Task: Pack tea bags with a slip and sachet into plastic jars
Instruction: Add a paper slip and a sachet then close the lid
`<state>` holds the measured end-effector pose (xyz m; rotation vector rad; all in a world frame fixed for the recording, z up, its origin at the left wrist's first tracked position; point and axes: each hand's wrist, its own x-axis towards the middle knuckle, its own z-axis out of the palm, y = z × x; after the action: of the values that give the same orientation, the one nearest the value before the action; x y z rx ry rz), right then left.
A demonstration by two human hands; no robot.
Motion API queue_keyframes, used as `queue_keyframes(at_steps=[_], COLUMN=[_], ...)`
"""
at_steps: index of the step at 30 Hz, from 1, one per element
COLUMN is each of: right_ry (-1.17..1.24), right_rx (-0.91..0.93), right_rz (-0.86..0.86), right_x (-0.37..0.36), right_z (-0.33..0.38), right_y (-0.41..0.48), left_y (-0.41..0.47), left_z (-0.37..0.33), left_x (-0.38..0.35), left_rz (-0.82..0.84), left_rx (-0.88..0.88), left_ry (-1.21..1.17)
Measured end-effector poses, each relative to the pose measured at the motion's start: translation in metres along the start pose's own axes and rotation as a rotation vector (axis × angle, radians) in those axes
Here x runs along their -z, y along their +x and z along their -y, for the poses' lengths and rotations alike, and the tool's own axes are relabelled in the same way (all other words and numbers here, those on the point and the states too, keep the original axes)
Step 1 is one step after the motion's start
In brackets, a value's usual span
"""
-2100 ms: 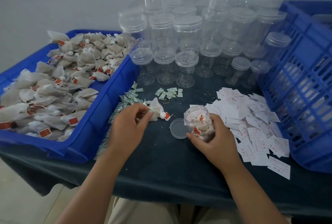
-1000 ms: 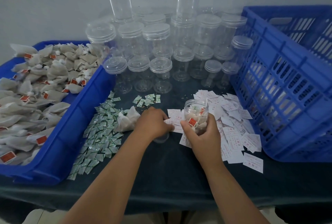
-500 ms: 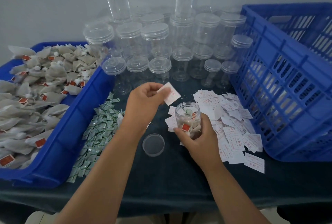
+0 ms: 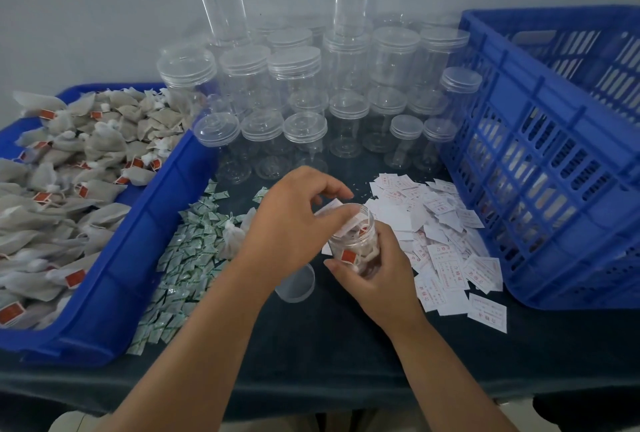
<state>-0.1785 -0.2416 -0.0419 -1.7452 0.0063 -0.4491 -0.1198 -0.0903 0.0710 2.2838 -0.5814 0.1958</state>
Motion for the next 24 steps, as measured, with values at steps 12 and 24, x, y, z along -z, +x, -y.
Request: queue_keyframes(at_steps=[12,24], right_ry=[-0.059,-0.031], right_rx=[0.031,0.052], right_rz=[0.004,-0.013], right_x=[0.0,0.001], right_z=[0.003,0.004], right_y=[-0.002,-0.002], left_y=[-0.041,-0.042], left_z=[0.007,0.011], left_x=[-0.014,-0.012], left_rz=[0.019,-0.228], left_rx=[-0.155,-0.173], left_ry=[0.009,-0.118])
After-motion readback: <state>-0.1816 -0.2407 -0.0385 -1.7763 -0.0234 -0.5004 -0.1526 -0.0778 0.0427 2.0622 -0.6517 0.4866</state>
